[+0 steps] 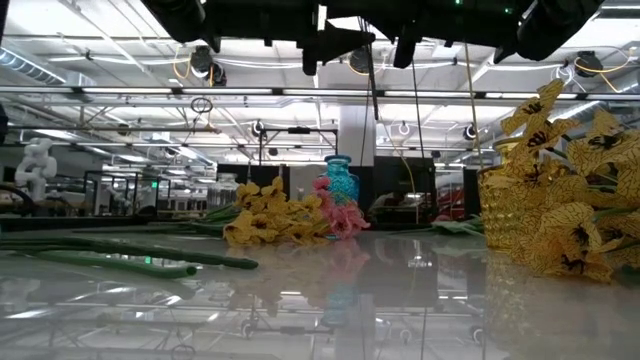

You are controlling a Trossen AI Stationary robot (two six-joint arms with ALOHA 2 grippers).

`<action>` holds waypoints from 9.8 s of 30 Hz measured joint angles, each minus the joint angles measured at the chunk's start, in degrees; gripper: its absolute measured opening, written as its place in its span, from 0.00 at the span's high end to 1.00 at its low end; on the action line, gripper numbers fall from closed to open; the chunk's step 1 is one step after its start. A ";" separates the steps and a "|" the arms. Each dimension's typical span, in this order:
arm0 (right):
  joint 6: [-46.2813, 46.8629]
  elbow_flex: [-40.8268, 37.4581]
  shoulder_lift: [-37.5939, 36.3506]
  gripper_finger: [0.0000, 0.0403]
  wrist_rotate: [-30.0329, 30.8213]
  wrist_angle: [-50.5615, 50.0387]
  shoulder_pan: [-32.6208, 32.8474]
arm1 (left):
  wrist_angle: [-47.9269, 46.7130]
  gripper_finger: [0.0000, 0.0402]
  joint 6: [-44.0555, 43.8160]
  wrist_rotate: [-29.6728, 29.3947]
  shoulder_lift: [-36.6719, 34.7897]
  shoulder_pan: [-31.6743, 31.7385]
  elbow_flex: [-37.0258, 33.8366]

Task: Sort flowers into vase by color
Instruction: Put the top pink flowers into the transparent vase

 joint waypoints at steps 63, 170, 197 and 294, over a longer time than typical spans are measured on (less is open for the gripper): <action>4.37 -0.07 -2.53 0.41 -4.26 -16.10 0.57 | -7.21 0.97 3.55 7.11 -9.86 2.26 -0.98; -0.17 2.97 2.23 0.98 -5.35 -19.54 -1.88 | -4.98 0.43 1.84 1.44 -14.23 6.49 0.22; 1.49 2.97 -0.40 0.54 2.82 -22.62 -1.90 | -8.13 0.95 -7.62 23.72 -16.27 22.67 0.22; -31.38 2.99 -6.86 0.46 3.76 -21.85 -3.63 | -41.96 0.95 9.06 14.18 -34.14 44.36 -6.93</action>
